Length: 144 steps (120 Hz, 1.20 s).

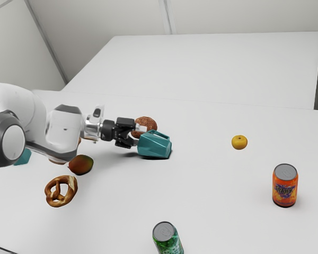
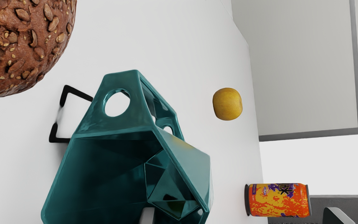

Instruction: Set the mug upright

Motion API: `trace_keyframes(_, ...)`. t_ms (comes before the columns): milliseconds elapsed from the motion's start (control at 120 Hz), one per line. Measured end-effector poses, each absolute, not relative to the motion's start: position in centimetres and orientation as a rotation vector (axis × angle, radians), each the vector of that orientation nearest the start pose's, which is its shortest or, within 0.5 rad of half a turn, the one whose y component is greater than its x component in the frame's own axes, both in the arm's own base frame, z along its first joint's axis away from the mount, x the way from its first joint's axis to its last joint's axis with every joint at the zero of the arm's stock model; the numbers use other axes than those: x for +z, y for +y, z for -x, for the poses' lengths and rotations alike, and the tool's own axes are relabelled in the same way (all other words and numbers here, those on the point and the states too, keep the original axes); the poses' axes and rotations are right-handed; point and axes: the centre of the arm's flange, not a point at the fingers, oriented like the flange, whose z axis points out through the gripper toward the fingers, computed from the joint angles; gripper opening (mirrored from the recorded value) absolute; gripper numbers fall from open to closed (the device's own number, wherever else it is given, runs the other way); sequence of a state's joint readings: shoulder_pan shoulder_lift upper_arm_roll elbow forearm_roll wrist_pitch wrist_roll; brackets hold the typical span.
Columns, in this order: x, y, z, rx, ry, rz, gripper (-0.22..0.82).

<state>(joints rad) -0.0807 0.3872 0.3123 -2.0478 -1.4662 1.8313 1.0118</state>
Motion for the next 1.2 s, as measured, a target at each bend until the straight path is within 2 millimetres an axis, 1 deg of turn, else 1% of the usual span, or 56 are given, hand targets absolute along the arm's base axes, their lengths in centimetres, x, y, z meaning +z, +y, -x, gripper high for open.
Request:
trace_keyframes(250,26.3,3.7,-58.2,0.386,0.037,-1.954,0.57)
trace_keyframes(283,26.3,3.6,-58.2,0.392,0.032,-1.952,0.52)
trace_keyframes(417,26.2,3.3,-58.2,0.408,0.017,-1.949,0.17)
trace_keyframes(508,26.2,3.2,-58.2,0.415,0.008,-1.948,0.02)
trace_keyframes(575,26.2,3.2,-58.2,0.419,0.003,-1.948,-0.04)
trace_keyframes(658,26.2,3.2,-58.2,0.424,-0.004,-1.949,-0.1)
trace_keyframes(833,26.5,2.7,-58.4,0.436,-0.026,-1.956,-0.15)
trace_keyframes(867,27.2,2.3,-58.8,0.445,-0.045,-1.959,-0.15)
trace_keyframes(892,28.3,1.7,-59.3,0.457,-0.078,-1.965,-0.16)
trace_keyframes(958,33.5,-0.5,-62.4,0.489,-0.271,-2.025,-0.16)
trace_keyframes(992,35.9,-1.6,-63.6,0.485,-0.377,-2.07,-0.17)
trace_keyframes(1050,39.4,-3.5,-65.0,0.457,-0.563,-2.164,-0.17)
trace_keyframes(1108,42.9,-5.4,-65.6,0.413,-0.758,-2.277,-0.18)
trace_keyframes(1150,44.3,-6.5,-65.8,0.371,-0.871,-2.36,-0.18)
trace_keyframes(1200,44.9,-7.4,-66.0,0.314,-0.97,-2.453,-0.18)
